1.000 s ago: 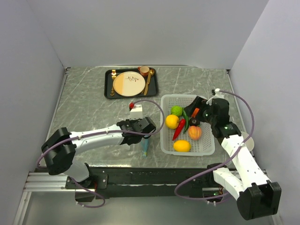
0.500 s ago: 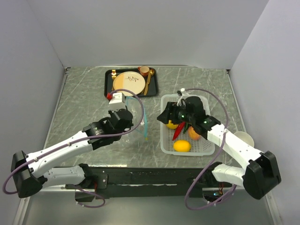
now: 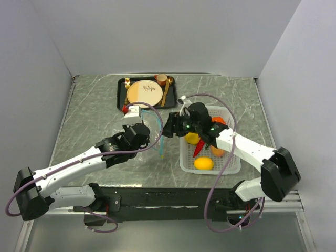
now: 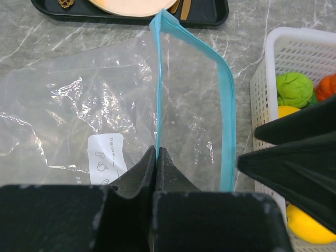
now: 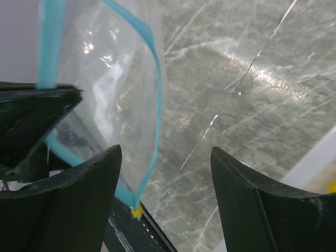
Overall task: Place the food in the zip-top bag and seal the zipper
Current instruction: Pick up the zipper food storage bag at the center of the board, then pick up the fake fruit from the bin.
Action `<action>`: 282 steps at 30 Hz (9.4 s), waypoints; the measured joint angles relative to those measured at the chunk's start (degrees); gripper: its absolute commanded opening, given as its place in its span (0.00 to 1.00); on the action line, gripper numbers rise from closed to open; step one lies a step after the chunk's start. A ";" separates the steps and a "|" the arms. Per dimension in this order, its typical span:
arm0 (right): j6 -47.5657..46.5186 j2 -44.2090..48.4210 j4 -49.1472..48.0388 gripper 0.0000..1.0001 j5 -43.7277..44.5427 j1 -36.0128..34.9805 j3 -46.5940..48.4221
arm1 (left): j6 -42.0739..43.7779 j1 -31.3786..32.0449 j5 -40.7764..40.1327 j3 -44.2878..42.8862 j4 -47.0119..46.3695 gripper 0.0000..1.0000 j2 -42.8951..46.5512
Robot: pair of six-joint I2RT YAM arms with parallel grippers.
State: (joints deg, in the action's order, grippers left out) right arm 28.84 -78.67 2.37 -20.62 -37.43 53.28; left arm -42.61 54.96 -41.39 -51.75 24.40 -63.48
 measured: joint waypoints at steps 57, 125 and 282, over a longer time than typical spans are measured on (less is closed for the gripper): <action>23.91 -13.49 -16.02 0.00 8.37 -1.16 2.08 | -12.07 -7.04 -4.35 3.54 0.35 0.66 2.27; 17.68 -18.18 -6.97 0.00 6.16 -1.92 6.62 | -3.02 -14.27 14.58 10.36 -12.48 0.04 4.76; 10.58 25.79 25.51 0.39 35.23 13.60 -16.83 | -18.51 -8.57 4.70 6.43 -3.80 0.01 -0.04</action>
State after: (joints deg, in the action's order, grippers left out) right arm 39.42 -52.88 27.88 14.61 -23.83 36.45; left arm -61.12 46.39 -36.69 -45.32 20.60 -63.53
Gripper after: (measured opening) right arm 0.761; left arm 0.021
